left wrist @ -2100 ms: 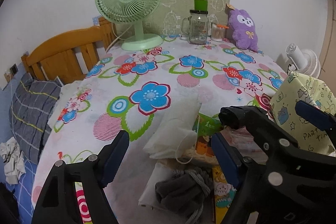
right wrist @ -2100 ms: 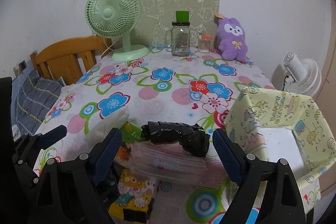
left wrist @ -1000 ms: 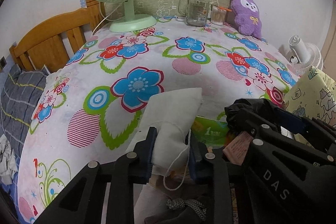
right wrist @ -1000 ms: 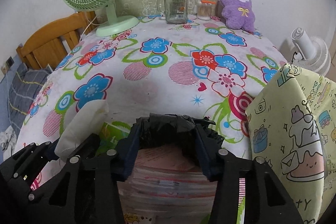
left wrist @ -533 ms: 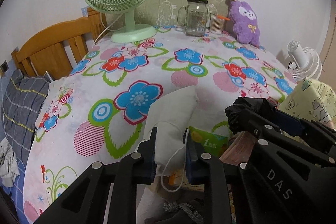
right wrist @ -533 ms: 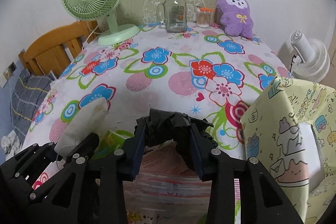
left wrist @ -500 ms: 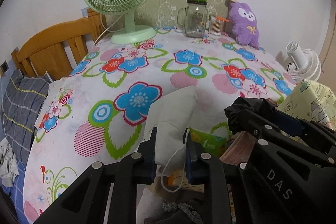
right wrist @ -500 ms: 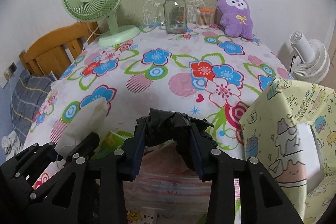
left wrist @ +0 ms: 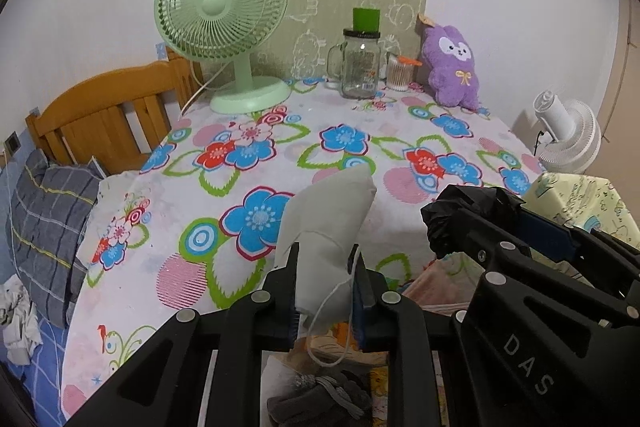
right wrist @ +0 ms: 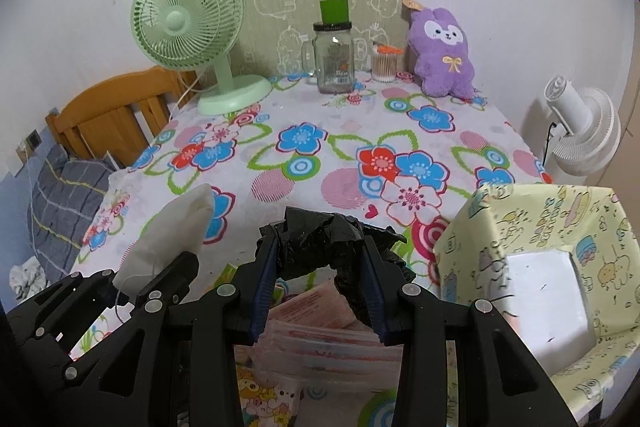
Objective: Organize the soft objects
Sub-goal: 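Carry the white cloth with the left tool while the right tool carries the black item to the box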
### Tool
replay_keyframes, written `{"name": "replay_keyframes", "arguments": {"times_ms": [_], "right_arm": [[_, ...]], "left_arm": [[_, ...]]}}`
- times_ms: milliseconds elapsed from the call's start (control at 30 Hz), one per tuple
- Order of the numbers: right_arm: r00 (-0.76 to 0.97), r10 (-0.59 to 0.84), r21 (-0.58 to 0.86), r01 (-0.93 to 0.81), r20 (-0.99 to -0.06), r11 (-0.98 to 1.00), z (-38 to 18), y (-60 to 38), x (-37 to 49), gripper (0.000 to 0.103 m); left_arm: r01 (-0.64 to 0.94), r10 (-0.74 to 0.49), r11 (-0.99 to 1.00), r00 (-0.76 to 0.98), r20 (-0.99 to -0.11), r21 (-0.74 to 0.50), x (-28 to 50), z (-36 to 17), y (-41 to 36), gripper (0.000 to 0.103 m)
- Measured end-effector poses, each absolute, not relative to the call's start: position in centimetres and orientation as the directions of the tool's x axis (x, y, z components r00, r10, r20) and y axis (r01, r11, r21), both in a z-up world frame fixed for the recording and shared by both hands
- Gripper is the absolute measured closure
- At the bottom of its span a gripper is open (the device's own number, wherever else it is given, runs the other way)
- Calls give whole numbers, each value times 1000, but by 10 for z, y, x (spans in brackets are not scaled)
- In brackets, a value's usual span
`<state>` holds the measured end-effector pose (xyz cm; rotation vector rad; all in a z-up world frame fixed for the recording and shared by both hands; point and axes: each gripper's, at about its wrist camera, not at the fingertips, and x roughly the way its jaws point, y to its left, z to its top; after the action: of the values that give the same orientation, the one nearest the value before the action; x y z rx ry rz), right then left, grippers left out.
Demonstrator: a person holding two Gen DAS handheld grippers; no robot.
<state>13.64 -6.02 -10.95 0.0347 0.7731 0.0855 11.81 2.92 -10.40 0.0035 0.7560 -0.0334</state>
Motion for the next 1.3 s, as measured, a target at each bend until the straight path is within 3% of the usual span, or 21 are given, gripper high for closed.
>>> {"name": "replay_keyframes", "arguments": {"times_ms": [1300], "right_arm": [[825, 67, 63, -38, -561, 997, -30, -146, 62, 60]], "left_arm": [[93, -85, 996, 819, -567, -15, 59, -34, -59, 84]]}}
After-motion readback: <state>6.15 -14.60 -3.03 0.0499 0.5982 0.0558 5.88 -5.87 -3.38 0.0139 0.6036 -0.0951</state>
